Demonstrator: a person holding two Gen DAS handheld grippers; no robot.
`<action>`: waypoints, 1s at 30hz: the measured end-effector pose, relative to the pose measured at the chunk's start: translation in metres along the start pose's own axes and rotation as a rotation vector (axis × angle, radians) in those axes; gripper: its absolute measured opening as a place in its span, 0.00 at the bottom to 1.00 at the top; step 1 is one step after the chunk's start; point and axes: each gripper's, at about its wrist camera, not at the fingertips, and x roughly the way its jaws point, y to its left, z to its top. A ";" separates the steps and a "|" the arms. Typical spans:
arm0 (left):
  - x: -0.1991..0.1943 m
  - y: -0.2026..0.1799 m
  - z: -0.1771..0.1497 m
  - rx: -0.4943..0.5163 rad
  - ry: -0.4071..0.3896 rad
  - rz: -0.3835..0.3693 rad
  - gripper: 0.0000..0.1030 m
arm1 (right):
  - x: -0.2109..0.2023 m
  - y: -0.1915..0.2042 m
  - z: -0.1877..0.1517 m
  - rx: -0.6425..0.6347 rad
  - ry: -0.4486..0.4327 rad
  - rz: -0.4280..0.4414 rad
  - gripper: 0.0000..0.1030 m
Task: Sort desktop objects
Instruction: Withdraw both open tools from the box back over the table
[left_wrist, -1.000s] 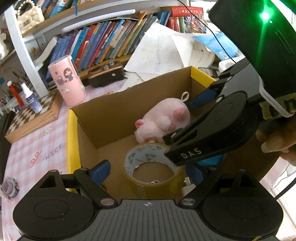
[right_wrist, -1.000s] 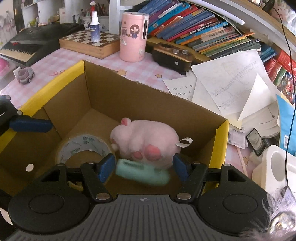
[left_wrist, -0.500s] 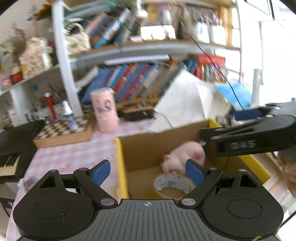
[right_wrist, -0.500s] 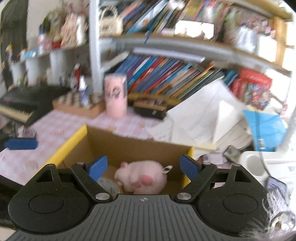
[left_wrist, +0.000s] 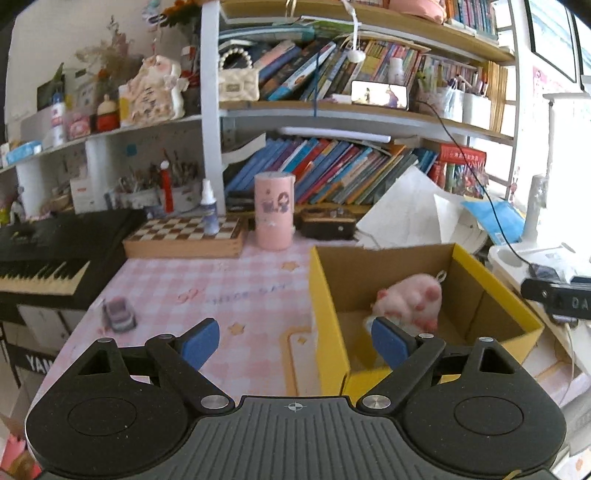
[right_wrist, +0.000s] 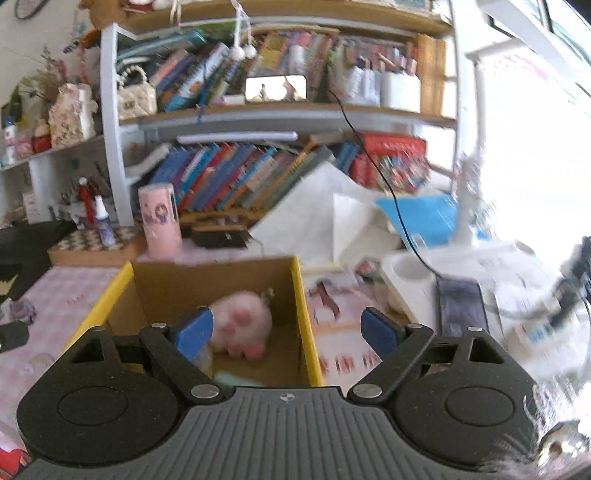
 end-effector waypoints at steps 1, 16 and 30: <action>-0.003 0.003 -0.004 -0.003 0.004 -0.001 0.89 | -0.005 0.003 -0.007 0.003 0.005 -0.008 0.84; -0.050 0.045 -0.069 0.014 0.146 -0.030 0.89 | -0.064 0.068 -0.083 0.042 0.176 -0.002 0.85; -0.070 0.075 -0.090 0.071 0.203 -0.094 0.89 | -0.096 0.117 -0.112 0.036 0.218 0.020 0.85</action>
